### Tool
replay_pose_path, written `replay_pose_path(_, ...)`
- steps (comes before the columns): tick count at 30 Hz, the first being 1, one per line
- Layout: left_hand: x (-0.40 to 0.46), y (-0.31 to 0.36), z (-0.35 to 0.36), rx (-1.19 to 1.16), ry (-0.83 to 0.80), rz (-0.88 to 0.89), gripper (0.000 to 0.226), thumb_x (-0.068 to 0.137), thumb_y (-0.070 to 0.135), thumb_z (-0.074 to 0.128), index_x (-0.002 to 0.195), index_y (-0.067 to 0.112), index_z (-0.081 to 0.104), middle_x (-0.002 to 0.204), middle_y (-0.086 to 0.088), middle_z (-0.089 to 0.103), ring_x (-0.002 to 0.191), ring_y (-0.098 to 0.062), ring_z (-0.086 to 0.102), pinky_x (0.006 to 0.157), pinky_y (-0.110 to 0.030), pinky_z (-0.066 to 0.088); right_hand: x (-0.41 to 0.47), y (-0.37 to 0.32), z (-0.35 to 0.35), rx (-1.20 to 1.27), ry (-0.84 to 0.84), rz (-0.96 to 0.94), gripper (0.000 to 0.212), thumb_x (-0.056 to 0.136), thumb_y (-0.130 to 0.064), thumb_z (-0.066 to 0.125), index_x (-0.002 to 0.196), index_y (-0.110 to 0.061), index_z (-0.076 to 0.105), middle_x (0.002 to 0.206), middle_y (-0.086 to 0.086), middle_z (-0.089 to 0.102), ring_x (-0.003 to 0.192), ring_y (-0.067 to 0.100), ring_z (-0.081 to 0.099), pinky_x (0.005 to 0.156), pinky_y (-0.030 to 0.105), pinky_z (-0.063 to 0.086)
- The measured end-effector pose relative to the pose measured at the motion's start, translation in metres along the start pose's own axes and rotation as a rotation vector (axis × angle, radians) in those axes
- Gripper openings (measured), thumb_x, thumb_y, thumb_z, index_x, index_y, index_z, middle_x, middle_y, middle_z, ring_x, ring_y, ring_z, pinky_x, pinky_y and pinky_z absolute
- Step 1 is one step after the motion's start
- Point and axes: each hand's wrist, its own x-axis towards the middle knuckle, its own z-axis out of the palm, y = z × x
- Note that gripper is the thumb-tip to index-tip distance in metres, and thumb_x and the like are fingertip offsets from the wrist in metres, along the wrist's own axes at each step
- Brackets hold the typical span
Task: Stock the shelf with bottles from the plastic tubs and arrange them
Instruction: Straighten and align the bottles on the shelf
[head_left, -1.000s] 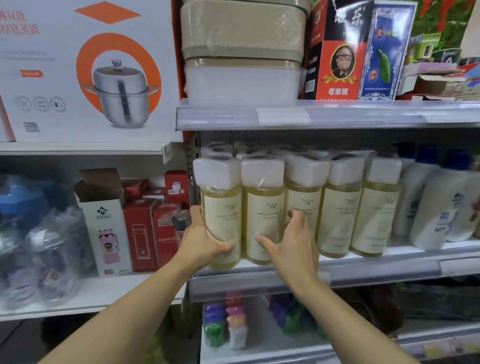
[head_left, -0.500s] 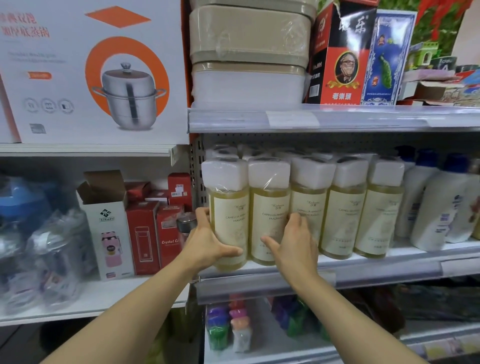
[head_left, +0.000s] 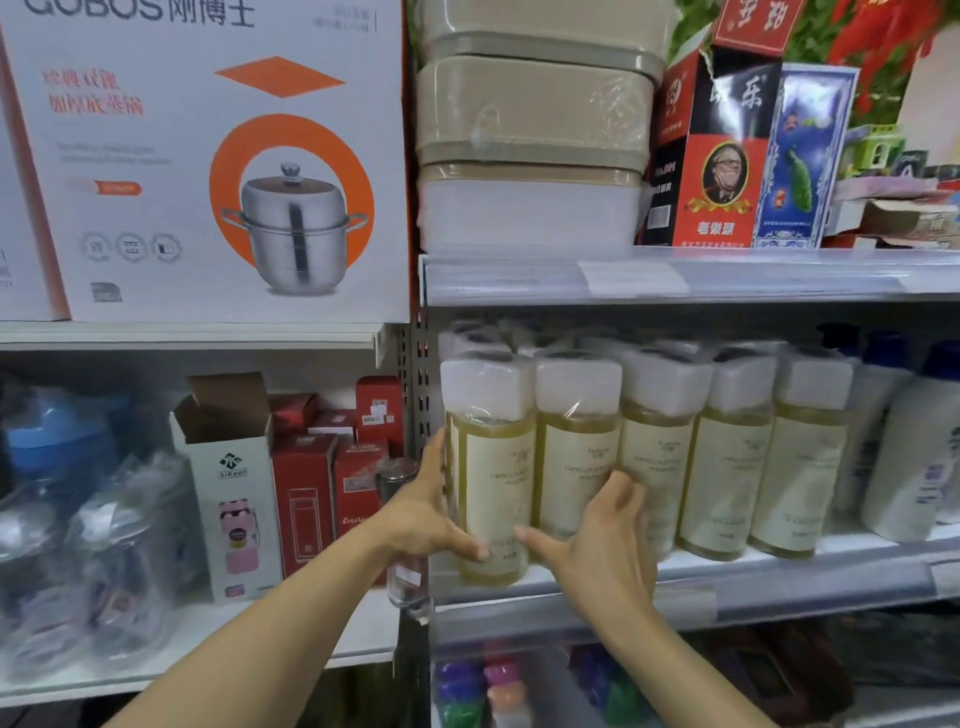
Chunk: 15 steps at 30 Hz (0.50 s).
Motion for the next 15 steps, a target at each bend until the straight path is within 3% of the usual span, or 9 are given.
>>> replay_pose_path(5,0.001,0.002,-0.002,0.023,0.01,-0.003,0.141,0.054,0.01,0.09,0.148,0.04,-0.01,0.15,0.003,0.033,0.14,-0.02,0.031,0.116,-0.047,0.028,0.001,-0.004,0.003,-0.027,0.017,0.019,0.09,0.061,-0.061,0.076,0.117,-0.019,0.018,0.126,0.005,0.029,0.117,0.022,0.04,0.087,0.033,0.045)
replay_pose_path(10,-0.001,-0.001,-0.01,0.079,-0.043,-0.004,0.139,0.06,0.002,0.085,0.148,0.04,-0.016,0.158,0.0,0.016,0.145,-0.022,0.018,0.118,-0.046,0.023,-0.002,-0.006,0.001,-0.02,0.011,0.011,0.09,0.063,-0.059,0.076,0.12,-0.018,0.02,0.126,0.005,0.028,0.118,0.022,0.039,0.087,0.033,0.046)
replay_pose_path(15,0.001,0.0,-0.018,0.107,-0.036,-0.035,0.126,0.068,-0.001,0.079,0.151,0.035,-0.008,0.159,-0.001,0.017,0.143,-0.025,0.026,0.116,-0.044,0.028,-0.009,-0.013,-0.004,-0.014,0.079,0.011,0.1,0.066,-0.05,0.079,0.135,-0.01,0.019,0.132,0.006,0.018,0.123,0.025,0.033,0.097,0.036,0.042)
